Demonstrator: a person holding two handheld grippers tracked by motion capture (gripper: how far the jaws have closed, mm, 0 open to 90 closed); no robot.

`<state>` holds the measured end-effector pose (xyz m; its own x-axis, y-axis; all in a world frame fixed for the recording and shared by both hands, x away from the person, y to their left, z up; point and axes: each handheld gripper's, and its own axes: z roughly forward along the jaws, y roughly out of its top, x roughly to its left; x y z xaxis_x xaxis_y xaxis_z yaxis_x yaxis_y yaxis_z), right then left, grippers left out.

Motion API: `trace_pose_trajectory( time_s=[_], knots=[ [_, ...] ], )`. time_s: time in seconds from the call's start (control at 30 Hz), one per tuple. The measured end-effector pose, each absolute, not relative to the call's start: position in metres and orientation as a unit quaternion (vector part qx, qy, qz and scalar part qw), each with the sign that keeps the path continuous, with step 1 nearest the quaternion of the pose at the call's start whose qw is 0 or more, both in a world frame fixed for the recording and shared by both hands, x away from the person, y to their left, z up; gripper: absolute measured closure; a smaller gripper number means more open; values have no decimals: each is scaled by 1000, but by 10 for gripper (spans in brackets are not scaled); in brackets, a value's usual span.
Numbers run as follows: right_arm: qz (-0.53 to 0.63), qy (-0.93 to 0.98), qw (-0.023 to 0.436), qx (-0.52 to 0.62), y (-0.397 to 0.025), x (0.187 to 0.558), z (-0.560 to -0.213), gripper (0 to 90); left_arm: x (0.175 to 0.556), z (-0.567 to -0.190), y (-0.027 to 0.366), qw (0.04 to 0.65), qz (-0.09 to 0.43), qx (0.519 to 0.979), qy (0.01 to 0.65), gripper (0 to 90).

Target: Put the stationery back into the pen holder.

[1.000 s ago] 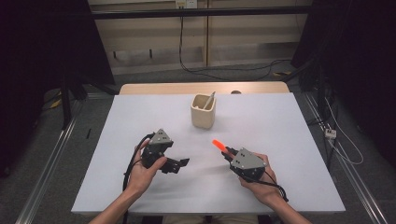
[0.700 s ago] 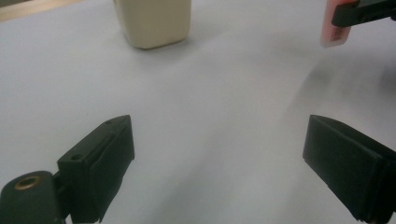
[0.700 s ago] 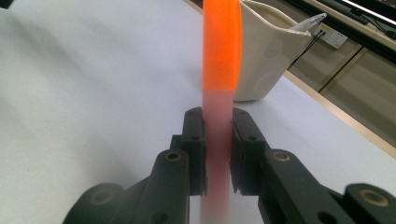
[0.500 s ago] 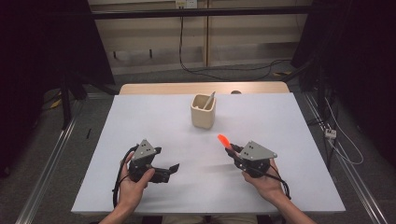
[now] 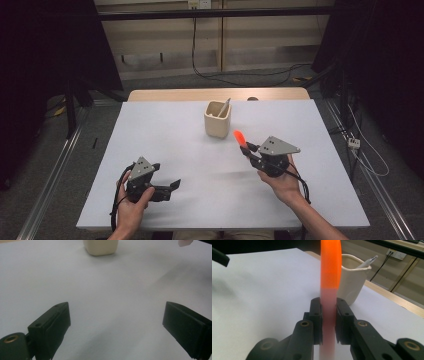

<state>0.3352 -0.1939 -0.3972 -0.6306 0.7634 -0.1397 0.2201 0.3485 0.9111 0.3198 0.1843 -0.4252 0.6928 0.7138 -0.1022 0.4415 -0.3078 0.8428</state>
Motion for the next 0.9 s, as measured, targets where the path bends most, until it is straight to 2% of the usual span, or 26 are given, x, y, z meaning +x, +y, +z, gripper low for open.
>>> trace_pose_trajectory(
  time_s=[0.5,0.9],
  knots=[
    [518,734,255,358,-188,367,-383,778,314,-428,190,472,146,784,377,66],
    [532,712,261,377,-181,402,-364,778,308,-428,186,477,142,786,366,66]
  ],
)
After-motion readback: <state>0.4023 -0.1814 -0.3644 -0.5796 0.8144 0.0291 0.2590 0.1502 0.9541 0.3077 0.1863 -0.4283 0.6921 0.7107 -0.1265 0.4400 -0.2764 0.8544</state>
